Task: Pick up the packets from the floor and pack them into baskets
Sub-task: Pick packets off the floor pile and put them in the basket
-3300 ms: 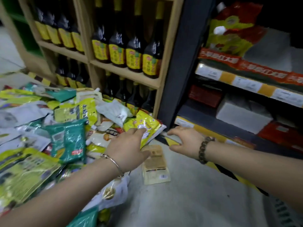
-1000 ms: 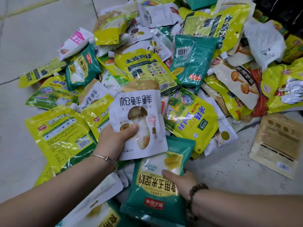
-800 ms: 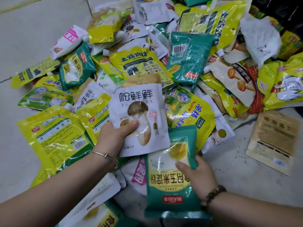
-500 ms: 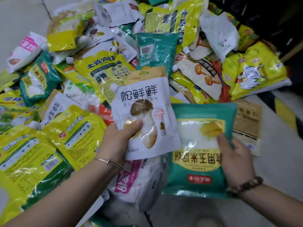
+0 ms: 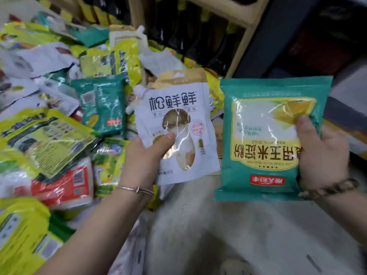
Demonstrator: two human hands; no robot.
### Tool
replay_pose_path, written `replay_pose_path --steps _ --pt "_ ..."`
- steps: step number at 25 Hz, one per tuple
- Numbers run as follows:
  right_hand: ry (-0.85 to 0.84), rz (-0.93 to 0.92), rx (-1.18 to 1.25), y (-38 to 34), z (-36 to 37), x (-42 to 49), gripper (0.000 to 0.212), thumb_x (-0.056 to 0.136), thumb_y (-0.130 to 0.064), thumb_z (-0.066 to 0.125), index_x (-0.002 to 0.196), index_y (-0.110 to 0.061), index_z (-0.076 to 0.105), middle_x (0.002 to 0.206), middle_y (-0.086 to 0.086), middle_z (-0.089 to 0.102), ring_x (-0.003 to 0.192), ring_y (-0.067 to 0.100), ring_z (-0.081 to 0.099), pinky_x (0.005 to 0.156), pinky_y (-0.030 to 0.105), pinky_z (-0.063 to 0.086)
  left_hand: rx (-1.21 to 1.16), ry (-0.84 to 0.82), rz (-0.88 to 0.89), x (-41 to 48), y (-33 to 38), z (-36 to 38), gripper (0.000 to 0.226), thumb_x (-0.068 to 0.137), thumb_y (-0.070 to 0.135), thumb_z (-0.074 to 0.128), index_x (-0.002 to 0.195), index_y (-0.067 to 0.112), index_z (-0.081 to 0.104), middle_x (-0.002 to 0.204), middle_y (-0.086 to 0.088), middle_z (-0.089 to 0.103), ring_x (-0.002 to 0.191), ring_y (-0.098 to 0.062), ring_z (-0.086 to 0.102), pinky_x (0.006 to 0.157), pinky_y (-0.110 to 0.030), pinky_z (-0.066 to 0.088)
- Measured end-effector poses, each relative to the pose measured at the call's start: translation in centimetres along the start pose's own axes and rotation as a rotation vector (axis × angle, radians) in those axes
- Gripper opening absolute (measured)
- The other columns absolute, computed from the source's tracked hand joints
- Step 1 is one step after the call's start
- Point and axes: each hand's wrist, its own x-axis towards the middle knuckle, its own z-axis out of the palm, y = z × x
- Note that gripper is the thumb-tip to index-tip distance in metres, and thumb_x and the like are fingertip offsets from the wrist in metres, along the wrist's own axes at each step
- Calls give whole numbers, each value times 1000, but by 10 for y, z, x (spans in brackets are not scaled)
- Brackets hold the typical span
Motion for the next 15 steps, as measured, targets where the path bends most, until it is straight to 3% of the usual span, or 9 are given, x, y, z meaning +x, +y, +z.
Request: replay_pose_path --steps 4,9,12,15 --pt "47 13 36 -28 -40 13 29 95 -23 54 67 -15 59 50 -15 63 45 -2 57 46 17 49 -21 -117 17 -13 9 41 10 81 6 66 80 15 69 71 6 72 63 -10 66 61 -26 55" --pt "47 102 101 -59 -81 15 20 92 -22 58 76 -15 67 64 -1 71 57 17 69 59 44 59 -56 -203 9 -34 21 76 8 81 7 67 80 15 70 67 5 72 58 -11 66 52 -23 54" --pt "120 103 154 -76 -107 7 17 91 -23 59 79 -15 69 73 4 73 67 23 71 66 46 59 -92 -271 38 -51 32 98 11 82 7 67 86 15 71 75 4 73 65 -13 68 58 -26 56" --pt "192 76 178 -93 -137 -2 15 91 -23 59 82 -15 67 69 2 73 63 19 71 59 40 59 -96 -345 70 -72 42 116 12 83 7 66 91 14 71 77 4 74 67 -13 69 55 -25 56"
